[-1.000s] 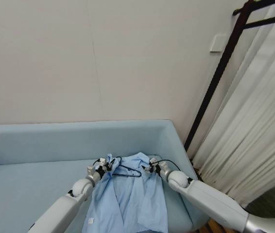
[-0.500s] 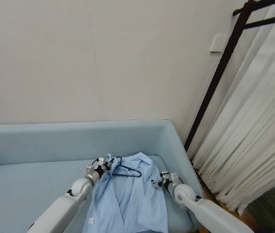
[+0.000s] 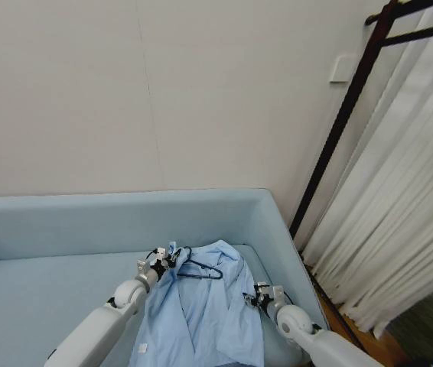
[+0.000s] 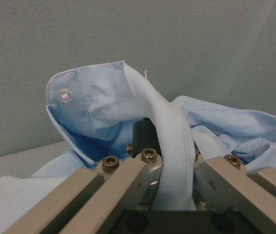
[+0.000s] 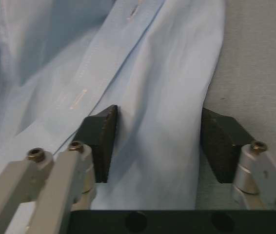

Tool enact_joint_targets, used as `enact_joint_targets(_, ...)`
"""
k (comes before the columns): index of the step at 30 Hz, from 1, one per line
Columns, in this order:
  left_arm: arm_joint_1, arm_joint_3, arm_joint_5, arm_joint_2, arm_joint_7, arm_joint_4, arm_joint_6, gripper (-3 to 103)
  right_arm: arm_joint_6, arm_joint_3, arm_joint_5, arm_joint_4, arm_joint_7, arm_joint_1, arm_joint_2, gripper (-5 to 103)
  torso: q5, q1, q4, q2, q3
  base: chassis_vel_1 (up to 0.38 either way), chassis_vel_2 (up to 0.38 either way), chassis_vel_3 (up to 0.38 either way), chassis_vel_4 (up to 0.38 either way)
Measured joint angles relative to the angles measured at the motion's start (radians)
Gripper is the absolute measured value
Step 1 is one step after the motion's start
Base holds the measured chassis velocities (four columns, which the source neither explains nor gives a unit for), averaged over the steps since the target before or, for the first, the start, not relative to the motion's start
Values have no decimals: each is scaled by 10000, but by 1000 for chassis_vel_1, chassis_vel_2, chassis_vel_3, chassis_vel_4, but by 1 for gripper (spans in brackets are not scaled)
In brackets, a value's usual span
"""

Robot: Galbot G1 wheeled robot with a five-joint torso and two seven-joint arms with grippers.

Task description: Pick up the clothes from the sofa and hang them on the clothes hanger.

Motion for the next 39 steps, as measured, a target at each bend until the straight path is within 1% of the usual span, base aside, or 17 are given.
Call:
enact_joint_targets(1,-2,0,-1,0,2,7,-5,0,38,0,-61,21,-71,-34,1,47,0,0,1,1,0,0,0,0,0)
enact_joint_targets(4,-7,0,-4,5,6,11,-12,0,175,-5,-308,57,-169,-100,21,31,3,0,1,-1,0,0,0,0,0)
enact_joint_targets(5,-7,0,-4,5,6,11,-12,0,175,-5,-308,57,-169,-100,21,31,3,0,1,-1,0,0,0,0,0)
enact_joint_targets(7,-5,-23,-4,16,10,-8,-14,0,237,-7,-554,145,-223,-139,-57,20,4,0,3,-3,1,0,0,0,0)
enact_joint_targets(8,5,-47,-5,20,13,-14,-21,0,275,18,-697,196,-290,-171,-126,20,4,0,3,-3,1,0,0,0,0)
enact_joint_targets(9,23,-75,-4,23,19,-20,-34,0,309,64,-811,265,-348,-211,-209,15,4,0,2,-3,0,0,0,0,0)
enact_joint_targets(10,23,-75,-4,23,19,-20,-34,0,309,64,-811,265,-348,-211,-209,15,4,0,2,-3,0,0,0,0,0)
enact_joint_targets(12,66,-117,-4,29,34,-46,-42,0,336,168,-915,393,-393,-284,-351,4,0,0,1,-2,0,0,0,0,0)
enact_joint_targets(14,98,-155,-4,41,47,-69,-52,0,343,307,-1015,566,-408,-411,-517,2,2,0,0,-3,0,0,0,0,0)
enact_joint_targets(22,113,-328,-11,115,149,-151,-64,0,416,1133,-1524,1384,-413,-1153,-1240,0,1,0,-1,-2,0,0,0,0,0)
enact_joint_targets(25,207,-461,-54,182,206,-210,-86,0,342,1673,-1561,2029,-431,-1738,-1900,0,0,0,-4,-2,0,0,0,0,0)
enact_joint_targets(27,413,-695,-63,240,227,-319,-104,0,308,1741,-1640,2286,-503,-1905,-2358,0,-1,0,-5,-2,0,0,0,0,0)
enact_joint_targets(28,413,-695,-63,240,227,-319,-104,0,308,1741,-1640,2286,-503,-1905,-2358,0,-1,0,-5,-2,0,0,0,0,0)
enact_joint_targets(30,603,-911,-65,285,242,-413,-127,0,242,1777,-1753,2520,-655,-2064,-2777,0,4,0,6,-2,0,0,0,0,0)
enact_joint_targets(33,693,-1037,-69,319,307,-485,-136,0,105,1958,-1968,2835,-734,-2436,-3317,0,0,0,0,-2,0,0,0,0,0)
enact_joint_targets(38,767,-1150,-77,324,350,-540,-155,0,-177,2002,-2234,2939,-840,-2320,-3738,0,1,0,-5,-2,0,0,0,0,0)
enact_joint_targets(39,790,-1186,-78,323,358,-545,-160,0,-285,1889,-2147,2982,-894,-2203,-3841,0,0,0,0,-2,0,0,0,0,0)
